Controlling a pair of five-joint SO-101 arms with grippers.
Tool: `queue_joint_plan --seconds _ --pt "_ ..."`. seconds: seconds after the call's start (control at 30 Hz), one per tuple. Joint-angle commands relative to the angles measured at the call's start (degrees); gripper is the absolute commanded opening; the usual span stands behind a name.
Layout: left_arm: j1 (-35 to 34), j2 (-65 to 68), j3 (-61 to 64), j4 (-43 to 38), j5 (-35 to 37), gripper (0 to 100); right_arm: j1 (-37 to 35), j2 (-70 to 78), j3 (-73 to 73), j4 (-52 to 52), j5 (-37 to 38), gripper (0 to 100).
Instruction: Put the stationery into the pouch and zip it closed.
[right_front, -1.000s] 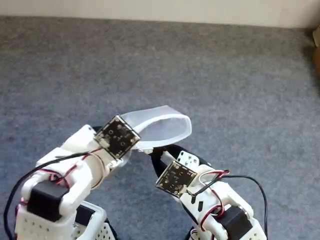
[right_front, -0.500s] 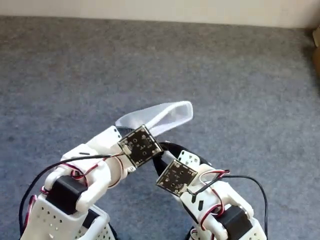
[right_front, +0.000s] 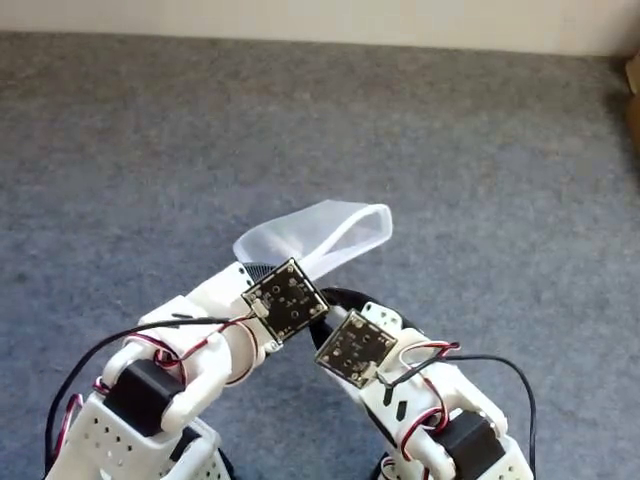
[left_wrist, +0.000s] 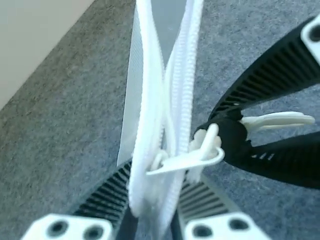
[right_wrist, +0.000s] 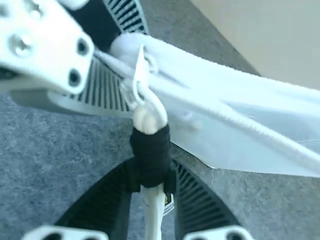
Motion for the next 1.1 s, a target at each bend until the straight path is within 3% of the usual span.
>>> queue_joint_plan --seconds 0.0,0.33,0.63,1.07 --pt "0.0 0.0 0.4 -1.4 0.9 1 0.7 0.0 -0.8 0.2 -1.1 0.5" --pt "-5.3 0.0 1.0 -4.0 3.3 1 0.7 0.0 -0.8 0.2 -1.1 0.5" --pt "-5.6 0.0 3.2 -6.3 3.3 1 5.0 0.0 -1.0 -0.3 -1.2 0.5" --pt "-5.6 0.0 3.3 -6.2 3.3 1 5.5 0.0 -3.3 -0.2 -3.9 0.5"
